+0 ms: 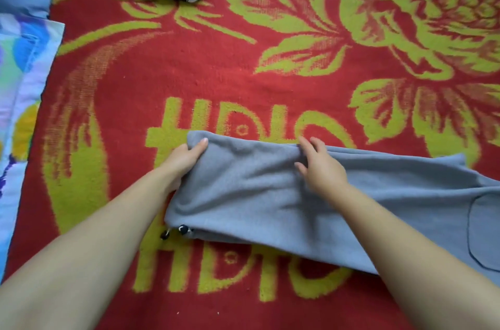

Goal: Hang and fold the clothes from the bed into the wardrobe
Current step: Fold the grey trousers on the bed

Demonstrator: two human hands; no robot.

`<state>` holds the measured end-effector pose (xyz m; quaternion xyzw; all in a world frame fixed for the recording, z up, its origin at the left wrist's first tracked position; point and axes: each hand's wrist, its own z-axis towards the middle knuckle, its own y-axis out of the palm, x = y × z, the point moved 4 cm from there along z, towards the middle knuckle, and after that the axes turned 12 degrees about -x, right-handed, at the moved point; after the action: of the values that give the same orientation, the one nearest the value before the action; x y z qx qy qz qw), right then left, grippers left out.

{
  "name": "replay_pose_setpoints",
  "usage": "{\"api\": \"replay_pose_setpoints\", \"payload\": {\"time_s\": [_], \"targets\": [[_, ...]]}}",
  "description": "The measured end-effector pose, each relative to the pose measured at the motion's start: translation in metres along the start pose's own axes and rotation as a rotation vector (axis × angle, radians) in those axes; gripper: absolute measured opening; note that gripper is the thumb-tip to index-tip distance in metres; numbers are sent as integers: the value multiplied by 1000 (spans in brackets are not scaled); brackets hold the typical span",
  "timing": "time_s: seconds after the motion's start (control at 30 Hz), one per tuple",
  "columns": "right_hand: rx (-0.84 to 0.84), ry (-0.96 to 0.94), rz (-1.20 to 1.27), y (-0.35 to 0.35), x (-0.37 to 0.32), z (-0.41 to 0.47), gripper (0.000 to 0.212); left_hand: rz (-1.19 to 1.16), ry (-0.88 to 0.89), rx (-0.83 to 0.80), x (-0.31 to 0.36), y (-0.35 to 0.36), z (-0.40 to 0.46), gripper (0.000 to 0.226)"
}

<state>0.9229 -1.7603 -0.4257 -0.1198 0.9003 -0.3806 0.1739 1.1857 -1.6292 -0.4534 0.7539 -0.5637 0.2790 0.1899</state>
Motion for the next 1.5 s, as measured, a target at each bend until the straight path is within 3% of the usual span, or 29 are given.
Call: {"api": "replay_pose_setpoints", "payload": {"time_s": [0.1,0.17,0.2,0.27,0.33,0.4,0.47,0.57,0.67,0.77,0.87,0.9,0.97,1.03,1.13,1.27,1.37,1.43,1.5], "targets": [[89,-28,64,-15,-9,17,17,219,267,250,11,-14,1,11],[147,-56,156,-13,-13,22,14,272,357,364,10,-21,-4,14],[120,-67,177,-8,-16,22,20,238,313,387,4,-25,-2,23],[26,-68,160,8,-22,17,53,167,126,416,-11,-33,1,42],[52,-85,69,24,-31,4,71,191,9,341,-23,-35,0,45],[83,-160,-6,49,-50,-17,72,220,-41,154,-38,-24,-13,43],[43,-250,-50,83,-71,-38,70,236,-44,71,-60,-13,-32,29],[-158,-211,-204,129,-84,-49,68,175,44,90,-79,-6,-51,12],[-280,-170,-203,134,-87,-42,68,192,125,135,-67,-10,-58,11],[-436,-211,73,109,-92,-42,68,205,181,147,-48,-11,-67,14],[-525,-177,904,55,-91,-53,68,107,264,68,-17,10,-87,27],[-500,-167,1075,37,-87,-59,73,87,311,-4,-5,30,-97,34],[-396,-184,1119,6,-82,-68,83,232,388,-120,14,78,-111,46],[-185,-188,920,-22,-65,-71,80,455,405,-159,23,138,-118,46],[113,-42,587,-54,-6,-76,43,552,407,-165,27,229,-129,64],[126,124,521,-59,95,-85,32,600,443,-194,18,326,-128,74],[127,181,567,-40,156,-80,26,629,395,-332,-4,380,-114,67],[163,225,643,-22,181,-72,31,704,371,-471,-27,401,-106,69],[248,220,716,-8,189,-71,47,673,438,-507,-39,396,-106,65]]}}
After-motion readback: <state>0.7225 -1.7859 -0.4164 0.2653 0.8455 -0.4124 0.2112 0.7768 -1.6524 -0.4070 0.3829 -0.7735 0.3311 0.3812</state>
